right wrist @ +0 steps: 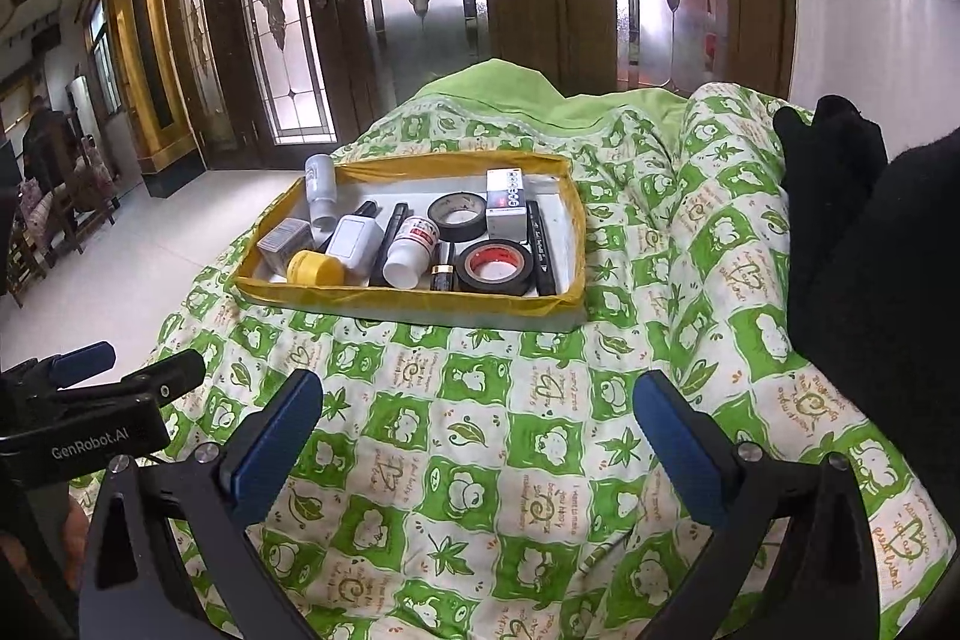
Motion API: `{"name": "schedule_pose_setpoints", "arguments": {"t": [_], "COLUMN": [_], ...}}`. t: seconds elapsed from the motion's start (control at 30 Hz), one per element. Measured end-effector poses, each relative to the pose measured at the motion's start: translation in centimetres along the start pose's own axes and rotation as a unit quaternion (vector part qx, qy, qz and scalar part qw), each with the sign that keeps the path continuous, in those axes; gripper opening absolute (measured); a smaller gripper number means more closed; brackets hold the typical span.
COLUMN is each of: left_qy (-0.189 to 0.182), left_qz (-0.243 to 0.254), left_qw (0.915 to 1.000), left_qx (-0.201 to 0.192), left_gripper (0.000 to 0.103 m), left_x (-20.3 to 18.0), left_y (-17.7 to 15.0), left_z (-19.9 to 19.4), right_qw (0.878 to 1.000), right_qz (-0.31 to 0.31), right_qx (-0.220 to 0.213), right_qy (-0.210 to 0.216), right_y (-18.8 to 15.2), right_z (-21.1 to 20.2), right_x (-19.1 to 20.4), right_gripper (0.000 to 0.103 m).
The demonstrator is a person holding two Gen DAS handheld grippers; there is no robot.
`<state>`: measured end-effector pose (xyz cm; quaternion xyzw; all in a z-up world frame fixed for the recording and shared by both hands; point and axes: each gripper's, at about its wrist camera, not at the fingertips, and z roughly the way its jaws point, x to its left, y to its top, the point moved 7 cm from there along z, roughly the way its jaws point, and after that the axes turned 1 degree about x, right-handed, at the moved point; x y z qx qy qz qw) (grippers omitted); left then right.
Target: Organize rigid objects
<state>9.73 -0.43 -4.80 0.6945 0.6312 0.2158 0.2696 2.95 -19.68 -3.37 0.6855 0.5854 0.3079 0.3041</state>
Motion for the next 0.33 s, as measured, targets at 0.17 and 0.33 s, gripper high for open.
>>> {"name": "schedule_pose_setpoints", "arguments": {"t": [0.17,0.33], "left_qy": [-0.002,-0.010], "left_qz": [0.002,0.005], "left_qw": [1.0000,0.9999], "left_qx": [-0.003,-0.004], "left_gripper": [0.102,0.102], "left_x": [-0.14,-0.35], "left_y": [0.03,0.05], "left_z": [-0.11,-0.14], "right_qw": [1.000,1.000], "right_qz": [-0.001,0.003], "right_qx": [0.001,0.015], "right_qy": [0.000,0.003], "right_y": [-0.05,-0.44], "right_z": [-0.01,0.51], "right_x": [0.06,0.05], "right_gripper": [0.103,0.103]}}
